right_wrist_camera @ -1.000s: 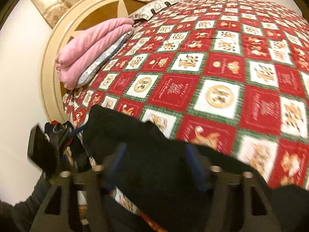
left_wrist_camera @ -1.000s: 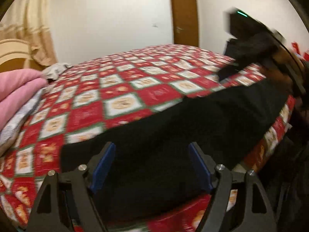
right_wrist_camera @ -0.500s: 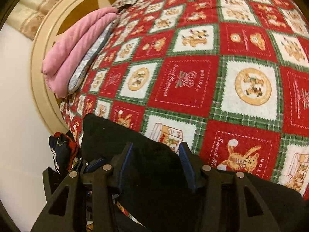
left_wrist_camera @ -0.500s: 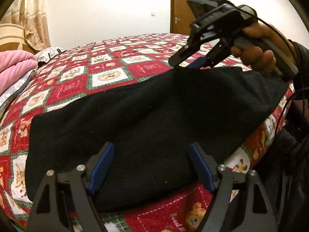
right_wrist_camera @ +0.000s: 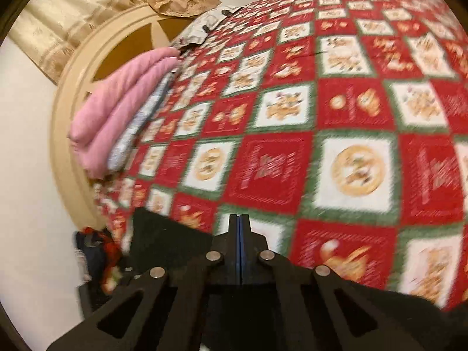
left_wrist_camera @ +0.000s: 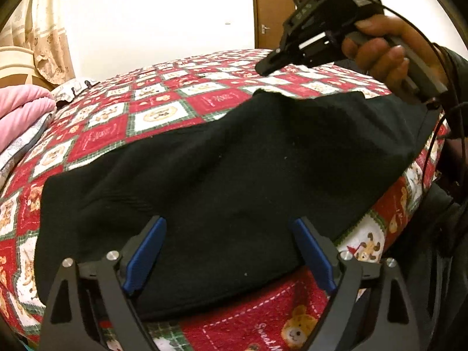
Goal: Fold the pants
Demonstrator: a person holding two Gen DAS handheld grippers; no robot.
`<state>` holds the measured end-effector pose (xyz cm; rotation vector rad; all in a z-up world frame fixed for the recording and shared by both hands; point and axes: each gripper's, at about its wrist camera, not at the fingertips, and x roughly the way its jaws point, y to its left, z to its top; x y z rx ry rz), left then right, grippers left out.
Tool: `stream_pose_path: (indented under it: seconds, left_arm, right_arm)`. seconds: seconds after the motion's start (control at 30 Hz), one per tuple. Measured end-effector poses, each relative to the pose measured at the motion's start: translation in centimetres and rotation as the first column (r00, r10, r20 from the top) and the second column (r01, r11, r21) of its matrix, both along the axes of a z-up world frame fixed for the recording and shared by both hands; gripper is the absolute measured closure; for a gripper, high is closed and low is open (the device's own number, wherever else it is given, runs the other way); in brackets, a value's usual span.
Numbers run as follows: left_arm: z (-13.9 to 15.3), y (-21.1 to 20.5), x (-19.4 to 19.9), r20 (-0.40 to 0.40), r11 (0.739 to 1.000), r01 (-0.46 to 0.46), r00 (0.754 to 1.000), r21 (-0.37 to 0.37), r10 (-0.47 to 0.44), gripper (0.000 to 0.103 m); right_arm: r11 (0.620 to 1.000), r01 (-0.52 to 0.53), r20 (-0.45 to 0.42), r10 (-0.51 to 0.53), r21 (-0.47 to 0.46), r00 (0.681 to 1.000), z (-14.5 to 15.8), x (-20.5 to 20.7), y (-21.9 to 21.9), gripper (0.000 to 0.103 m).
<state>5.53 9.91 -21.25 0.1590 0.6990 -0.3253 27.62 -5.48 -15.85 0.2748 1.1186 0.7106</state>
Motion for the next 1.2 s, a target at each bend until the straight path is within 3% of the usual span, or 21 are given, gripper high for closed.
stream_pose_path:
  seconds: [0.07,0.23,0.33,0.4,0.47,0.5,0.53,0.63,0.73,0.8,0.87,0.97,1.1,1.2]
  left_arm:
    - [0.2,0.0,0.0,-0.005,1.0,-0.002,1.0,-0.006,0.002,0.011]
    - [1.3,-0.6,0.2,-0.014,0.999,0.013,1.0,-0.036,-0.013,0.011]
    - [2.4,-2.5,-0.2,0.015,0.998,0.067,0.998,-0.012,-0.067,0.011]
    - [2.9,-4.1,-0.1,0.025,0.994,0.11,0.994,0.009,-0.11,0.011]
    - [3.1,-5.6,0.3,0.018,0.987,0.16,0.987,0.012,-0.16,0.011]
    - [3.1,-6.4,0.6,0.013,0.984,0.178,0.984,0.011,-0.179,0.011]
    - [3.2,-6.9,0.8,0.011,0.982,0.188,0.982,0.012,-0.188,0.011]
    - [3.2,-9.2,1.7,-0.002,0.972,0.236,0.972,0.019,-0.236,0.011]
    - [3.8,-11.2,2.2,0.001,0.961,0.277,0.961,0.019,-0.277,0.011]
    - [4.4,-12.6,2.2,0.012,0.951,0.308,0.951,0.017,-0.308,0.011]
    - [4.7,-13.9,2.1,0.015,0.942,0.334,0.942,0.006,-0.335,0.011]
    - [5.1,-16.2,2.6,0.011,0.927,0.374,0.927,-0.006,-0.374,0.011]
    - [5.6,-19.8,3.3,0.001,0.897,0.441,0.898,-0.037,-0.441,0.011]
    - [5.6,-22.4,3.2,-0.013,0.868,0.496,0.868,-0.017,-0.496,0.011]
  right_arm:
    - [0.999,-0.027,-0.036,0.028,0.026,0.999,-0.6,0.4,-0.2,0.103]
    - [0.998,-0.024,0.029,0.022,0.054,0.999,1.0,-2.0,-3.1,0.102]
    - [0.999,0.032,0.105,-0.029,-0.02,0.994,1.9,-4.6,-7.6,0.101]
    - [0.995,0.093,0.098,-0.089,-0.036,0.991,2.0,-6.3,-12.2,0.098]
    - [0.982,0.188,0.078,-0.186,-0.015,0.979,1.8,-7.9,-17.4,0.073]
    - [0.974,0.226,0.066,-0.226,0.01,0.972,1.8,-8.6,-19.6,0.026]
    - [0.959,0.277,0.036,-0.28,0.06,0.959,1.8,-9.7,-22.6,0.01]
    - [0.912,0.389,0.05,-0.398,0.126,0.916,2.8,-12.9,-29.2,0.01]
    - [0.856,0.514,0.118,-0.517,0.058,0.848,4.0,-16.5,-34.6,0.01]
    - [0.793,0.609,0.094,-0.607,0.004,0.789,3.8,-18.7,-38.2,0.01]
    - [0.77,0.638,0.06,-0.637,0.008,0.768,3.3,-20.0,-40.6,0.011]
    - [0.709,0.705,0.067,-0.703,-0.009,0.708,2.7,-21.8,-43.6,0.011]
    - [0.648,0.761,0.046,-0.762,0.038,0.646,1.8,-22.0,-46.2,0.025]
    - [0.626,0.775,0.048,-0.78,0.09,0.624,1.6,-22.0,-47.7,0.033]
